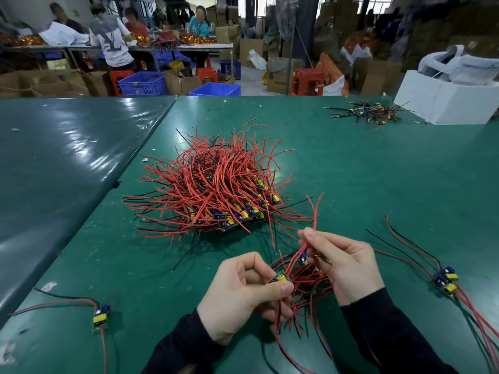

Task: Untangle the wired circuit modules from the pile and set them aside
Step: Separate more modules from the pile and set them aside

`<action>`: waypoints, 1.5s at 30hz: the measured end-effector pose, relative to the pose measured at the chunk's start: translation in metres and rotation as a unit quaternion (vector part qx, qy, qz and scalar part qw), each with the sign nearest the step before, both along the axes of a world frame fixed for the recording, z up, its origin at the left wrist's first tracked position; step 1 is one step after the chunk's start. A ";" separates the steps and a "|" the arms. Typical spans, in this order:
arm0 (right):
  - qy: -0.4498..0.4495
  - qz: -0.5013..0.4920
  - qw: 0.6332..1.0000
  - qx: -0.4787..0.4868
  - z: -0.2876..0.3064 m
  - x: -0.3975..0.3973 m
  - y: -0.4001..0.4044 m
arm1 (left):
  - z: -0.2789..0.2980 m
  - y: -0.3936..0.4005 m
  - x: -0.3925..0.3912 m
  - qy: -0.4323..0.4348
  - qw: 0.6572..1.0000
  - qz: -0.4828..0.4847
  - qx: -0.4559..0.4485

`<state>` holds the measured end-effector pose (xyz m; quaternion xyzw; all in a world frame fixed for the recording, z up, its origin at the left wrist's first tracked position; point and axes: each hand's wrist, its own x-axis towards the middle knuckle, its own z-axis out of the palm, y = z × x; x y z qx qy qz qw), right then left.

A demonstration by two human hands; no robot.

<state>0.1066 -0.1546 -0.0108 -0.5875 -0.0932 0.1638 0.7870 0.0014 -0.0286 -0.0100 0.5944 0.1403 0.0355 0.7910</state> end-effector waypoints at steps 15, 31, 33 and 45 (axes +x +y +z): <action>-0.115 -0.010 0.993 -0.021 -0.001 -0.007 0.002 | 0.005 -0.001 -0.002 0.030 0.997 -0.053 0.054; 0.084 -0.120 0.985 0.090 0.008 0.013 -0.002 | 0.009 -0.008 -0.004 0.043 0.996 -0.080 0.027; 0.111 -0.174 0.971 0.122 0.014 0.024 -0.012 | 0.007 -0.007 -0.007 0.046 0.995 -0.090 0.028; 0.027 0.247 0.968 -0.037 -0.006 -0.009 0.009 | 0.006 0.002 -0.002 -0.031 0.998 0.038 -0.041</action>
